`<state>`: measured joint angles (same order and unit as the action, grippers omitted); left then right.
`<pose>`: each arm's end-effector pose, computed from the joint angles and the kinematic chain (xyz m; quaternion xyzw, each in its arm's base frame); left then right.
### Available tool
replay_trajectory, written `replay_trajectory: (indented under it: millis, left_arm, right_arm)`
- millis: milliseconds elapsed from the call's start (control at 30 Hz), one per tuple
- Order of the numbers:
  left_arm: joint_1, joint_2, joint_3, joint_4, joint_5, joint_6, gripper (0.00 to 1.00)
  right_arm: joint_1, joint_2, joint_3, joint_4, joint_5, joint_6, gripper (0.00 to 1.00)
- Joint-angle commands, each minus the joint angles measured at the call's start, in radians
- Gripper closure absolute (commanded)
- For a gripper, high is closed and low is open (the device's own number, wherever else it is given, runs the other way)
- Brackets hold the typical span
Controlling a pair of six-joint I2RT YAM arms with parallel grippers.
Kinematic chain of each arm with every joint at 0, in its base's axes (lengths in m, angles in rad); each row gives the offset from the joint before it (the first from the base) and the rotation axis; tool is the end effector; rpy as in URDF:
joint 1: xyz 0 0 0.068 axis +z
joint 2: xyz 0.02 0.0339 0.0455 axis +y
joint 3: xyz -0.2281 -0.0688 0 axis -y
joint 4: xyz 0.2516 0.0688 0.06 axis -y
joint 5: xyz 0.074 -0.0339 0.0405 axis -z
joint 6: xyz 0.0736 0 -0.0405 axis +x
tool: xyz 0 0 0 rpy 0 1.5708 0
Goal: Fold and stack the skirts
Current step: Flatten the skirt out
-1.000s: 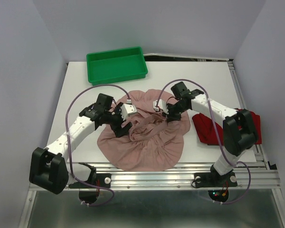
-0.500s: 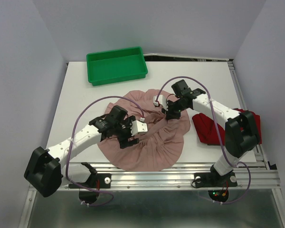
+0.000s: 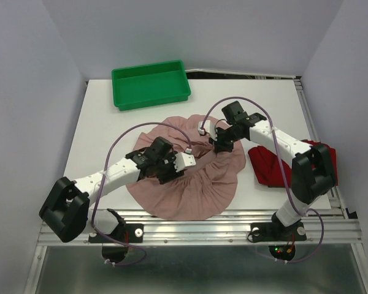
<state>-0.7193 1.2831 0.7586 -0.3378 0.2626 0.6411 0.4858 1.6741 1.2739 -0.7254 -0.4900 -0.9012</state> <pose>0.2112 -0.2104 0.1480 0.6201 0.6943 -0.1361 0.3388 0.3008 0.1980 0.1722 -0.6460 0.6934 0.1873 0.2584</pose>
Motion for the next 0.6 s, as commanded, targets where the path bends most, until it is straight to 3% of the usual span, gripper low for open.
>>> replay_trajectory:
  millis: [0,33,133,167,233,467,567]
  left_arm:
    - [-0.002,0.005,0.01,0.075,-0.121,-0.09,0.47]
    - [0.0,-0.005,0.01,0.094,-0.158,-0.098,0.59]
    - [0.004,-0.021,0.018,0.102,-0.195,-0.092,0.78]
    - [0.014,-0.024,0.025,0.1,-0.229,-0.092,0.98]
    - [0.029,-0.028,0.062,0.097,-0.279,-0.11,1.0]
    - [0.254,-0.083,0.264,0.074,-0.505,-0.264,1.0]
    - [0.264,-0.131,0.311,0.126,-0.566,-0.276,1.0]
  right_arm:
    - [0.008,-0.065,0.022,0.012,0.021,-0.011,0.99]
    - [0.008,-0.068,0.021,0.006,0.022,-0.019,0.99]
    - [0.008,-0.08,0.019,-0.003,0.027,-0.022,0.99]
    - [0.008,-0.083,0.022,-0.014,0.028,-0.025,0.99]
    - [0.008,-0.096,0.028,-0.023,0.045,-0.03,0.99]
    - [-0.065,-0.105,0.181,-0.031,0.109,-0.007,0.99]
    - [-0.085,-0.083,0.278,-0.058,0.105,0.016,0.99]
